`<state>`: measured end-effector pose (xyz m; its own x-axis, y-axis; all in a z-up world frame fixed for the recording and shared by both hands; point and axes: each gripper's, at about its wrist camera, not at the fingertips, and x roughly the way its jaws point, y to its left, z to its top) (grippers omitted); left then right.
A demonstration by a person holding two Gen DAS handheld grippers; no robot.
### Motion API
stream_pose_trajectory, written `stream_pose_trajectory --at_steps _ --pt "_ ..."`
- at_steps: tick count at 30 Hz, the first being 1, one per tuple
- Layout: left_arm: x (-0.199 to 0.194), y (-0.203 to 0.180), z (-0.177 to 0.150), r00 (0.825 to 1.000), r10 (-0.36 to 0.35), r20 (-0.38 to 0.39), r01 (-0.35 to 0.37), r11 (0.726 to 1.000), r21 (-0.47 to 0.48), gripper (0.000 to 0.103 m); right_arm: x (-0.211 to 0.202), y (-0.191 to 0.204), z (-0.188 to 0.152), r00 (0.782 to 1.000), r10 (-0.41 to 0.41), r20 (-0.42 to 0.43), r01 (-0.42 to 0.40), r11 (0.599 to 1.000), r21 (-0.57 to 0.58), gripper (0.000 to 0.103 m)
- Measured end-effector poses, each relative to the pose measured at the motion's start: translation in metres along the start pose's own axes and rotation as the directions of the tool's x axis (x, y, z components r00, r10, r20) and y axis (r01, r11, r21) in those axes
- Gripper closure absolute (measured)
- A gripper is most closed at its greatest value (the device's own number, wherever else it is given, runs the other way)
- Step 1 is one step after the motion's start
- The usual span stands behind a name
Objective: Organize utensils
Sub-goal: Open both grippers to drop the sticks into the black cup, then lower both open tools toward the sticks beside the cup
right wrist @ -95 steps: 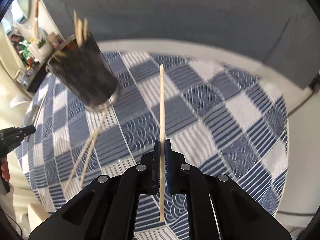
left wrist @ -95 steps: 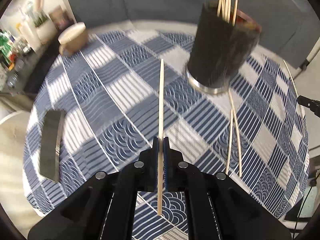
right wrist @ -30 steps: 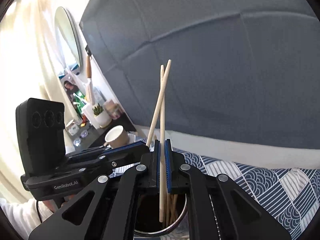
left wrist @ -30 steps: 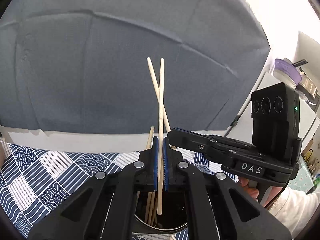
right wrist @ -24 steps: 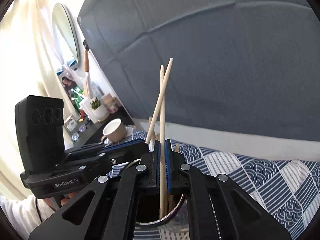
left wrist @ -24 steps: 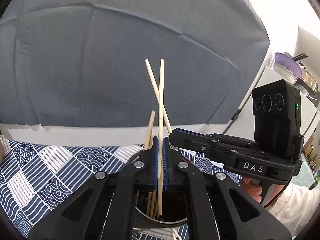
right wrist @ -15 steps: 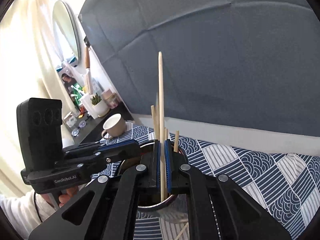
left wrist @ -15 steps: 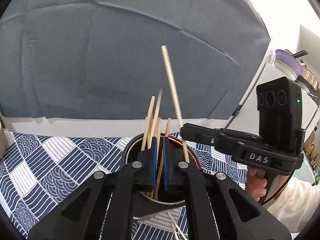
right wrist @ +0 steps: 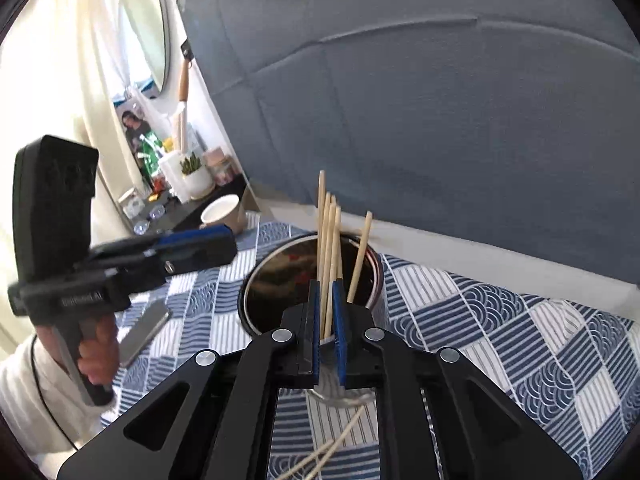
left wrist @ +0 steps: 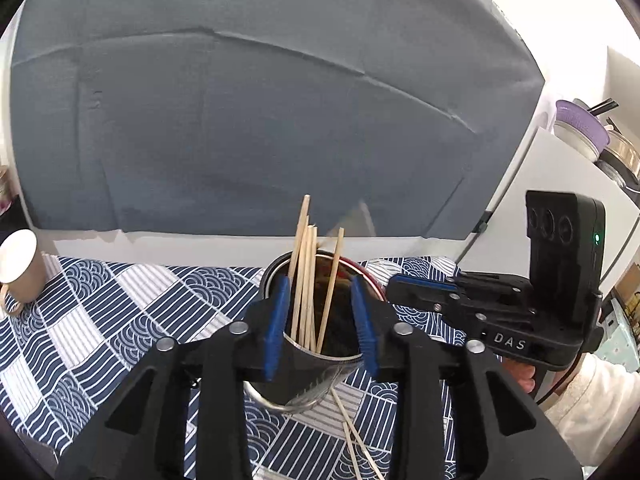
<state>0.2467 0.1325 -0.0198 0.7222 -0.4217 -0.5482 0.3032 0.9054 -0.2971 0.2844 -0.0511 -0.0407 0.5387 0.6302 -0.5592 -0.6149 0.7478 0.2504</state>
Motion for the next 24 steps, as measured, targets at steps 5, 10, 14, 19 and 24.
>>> stream_pose_trajectory --at_steps 5,10,14,19,24 --pt "-0.013 0.006 -0.007 0.999 0.036 0.017 -0.035 0.998 -0.055 0.039 -0.01 0.001 -0.011 0.999 -0.031 -0.027 0.03 0.999 -0.017 0.093" --pt "-0.028 0.009 -0.02 0.996 0.092 0.011 -0.091 0.993 -0.069 0.022 -0.025 -0.009 -0.025 0.998 -0.058 -0.034 0.059 0.998 0.014 0.046" --pt "-0.032 0.009 -0.035 0.988 0.149 -0.036 -0.151 0.987 -0.056 0.017 -0.034 -0.018 -0.038 0.994 -0.094 -0.063 0.095 0.995 0.024 0.032" --pt "-0.028 0.003 -0.064 0.975 0.188 -0.122 -0.192 0.981 -0.027 0.014 -0.037 -0.026 -0.059 0.986 -0.122 -0.115 0.126 0.992 0.025 0.027" --pt "-0.025 -0.006 -0.088 0.959 0.21 -0.189 -0.214 0.977 -0.004 0.014 -0.038 -0.029 -0.079 0.977 -0.134 -0.164 0.138 0.99 0.012 0.027"
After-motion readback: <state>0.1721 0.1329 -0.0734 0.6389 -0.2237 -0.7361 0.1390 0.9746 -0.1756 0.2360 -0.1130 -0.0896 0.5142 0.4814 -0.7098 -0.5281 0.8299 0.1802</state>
